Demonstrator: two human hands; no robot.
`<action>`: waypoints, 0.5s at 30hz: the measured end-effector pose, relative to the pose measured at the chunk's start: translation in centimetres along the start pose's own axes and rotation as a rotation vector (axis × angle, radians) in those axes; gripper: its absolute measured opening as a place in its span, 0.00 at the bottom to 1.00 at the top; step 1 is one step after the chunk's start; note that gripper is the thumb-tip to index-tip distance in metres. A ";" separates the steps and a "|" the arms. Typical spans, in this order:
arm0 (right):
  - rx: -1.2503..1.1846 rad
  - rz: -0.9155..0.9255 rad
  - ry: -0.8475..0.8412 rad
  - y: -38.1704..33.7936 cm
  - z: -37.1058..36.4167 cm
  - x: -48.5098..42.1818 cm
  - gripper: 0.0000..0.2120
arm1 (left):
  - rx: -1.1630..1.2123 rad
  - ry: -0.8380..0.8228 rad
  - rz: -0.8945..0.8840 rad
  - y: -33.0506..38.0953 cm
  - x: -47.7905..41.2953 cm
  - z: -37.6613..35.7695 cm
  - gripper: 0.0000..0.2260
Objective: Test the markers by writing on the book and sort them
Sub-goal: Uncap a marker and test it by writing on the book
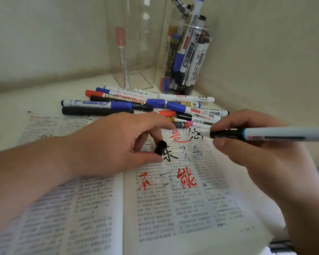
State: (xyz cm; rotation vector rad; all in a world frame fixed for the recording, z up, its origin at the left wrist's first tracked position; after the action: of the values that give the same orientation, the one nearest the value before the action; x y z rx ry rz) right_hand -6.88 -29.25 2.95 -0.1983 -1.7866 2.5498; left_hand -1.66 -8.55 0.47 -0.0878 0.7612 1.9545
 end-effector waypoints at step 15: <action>0.213 0.120 -0.398 -3.4 -6.3 -4.5 0.02 | 0.137 -0.014 0.158 -0.6 -0.1 0.0 0.40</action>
State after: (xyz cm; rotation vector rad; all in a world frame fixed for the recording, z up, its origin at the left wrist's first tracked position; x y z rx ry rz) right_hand -1.88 -22.62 4.45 0.2308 -1.6269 3.0119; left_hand -1.07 -8.50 0.20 0.0710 0.9137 2.0430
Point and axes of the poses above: each hand's wrist, its own x-axis away from the middle knuckle, its own z-axis out of the back of the hand, y = z × x, the point moved 6 cm from there along -x, towards the middle knuckle, and after that the axes turned 12 degrees about -z, right-handed, at the moved point
